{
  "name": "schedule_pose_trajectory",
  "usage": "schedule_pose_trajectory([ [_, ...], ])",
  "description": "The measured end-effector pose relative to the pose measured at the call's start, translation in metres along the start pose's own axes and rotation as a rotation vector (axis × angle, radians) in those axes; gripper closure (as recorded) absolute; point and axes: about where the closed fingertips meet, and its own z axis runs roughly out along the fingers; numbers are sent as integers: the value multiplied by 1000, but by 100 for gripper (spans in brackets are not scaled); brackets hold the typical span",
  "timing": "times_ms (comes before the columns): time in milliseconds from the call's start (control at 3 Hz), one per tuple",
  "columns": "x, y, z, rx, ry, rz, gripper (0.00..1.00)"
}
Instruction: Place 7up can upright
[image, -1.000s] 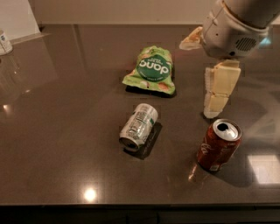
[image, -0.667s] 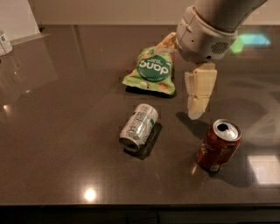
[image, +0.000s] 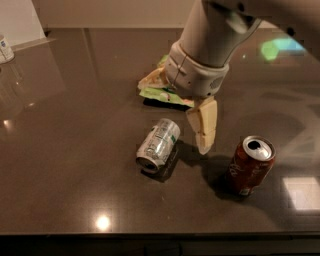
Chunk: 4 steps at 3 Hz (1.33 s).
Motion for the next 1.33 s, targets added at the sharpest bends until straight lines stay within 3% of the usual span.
schedule_pose_trajectory([
  [667,-21,16,57,-102,59,-278,0],
  [1000,-19,21,80,-156,99,-357,0],
  [1333,-16,23,92,-189,137,-402,17],
])
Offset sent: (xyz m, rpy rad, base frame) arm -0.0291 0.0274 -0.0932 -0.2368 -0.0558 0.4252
